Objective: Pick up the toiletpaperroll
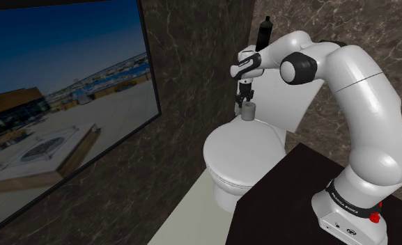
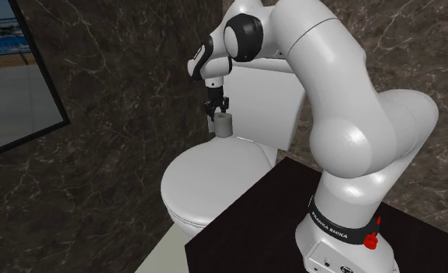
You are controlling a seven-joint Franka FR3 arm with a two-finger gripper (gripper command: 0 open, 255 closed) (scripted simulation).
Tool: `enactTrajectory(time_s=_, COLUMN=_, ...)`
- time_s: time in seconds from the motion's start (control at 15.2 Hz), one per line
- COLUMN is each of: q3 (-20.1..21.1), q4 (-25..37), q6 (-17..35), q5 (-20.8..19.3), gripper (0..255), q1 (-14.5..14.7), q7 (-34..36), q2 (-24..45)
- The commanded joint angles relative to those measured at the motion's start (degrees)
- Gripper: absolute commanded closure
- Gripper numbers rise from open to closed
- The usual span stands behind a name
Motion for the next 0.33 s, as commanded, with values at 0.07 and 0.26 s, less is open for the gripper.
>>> enactTrajectory(time_s=0.07, q3=-0.2, q4=-0.5, q6=-1.1, q5=-0.2, gripper=255, q1=0.2, q7=0.1, q2=-1.7)
enactTrajectory(time_s=0.26, q3=-0.2, q4=-0.6, q6=-1.6, q5=-0.3, gripper=255, q1=0.3, q7=0.1, q2=-2.2)
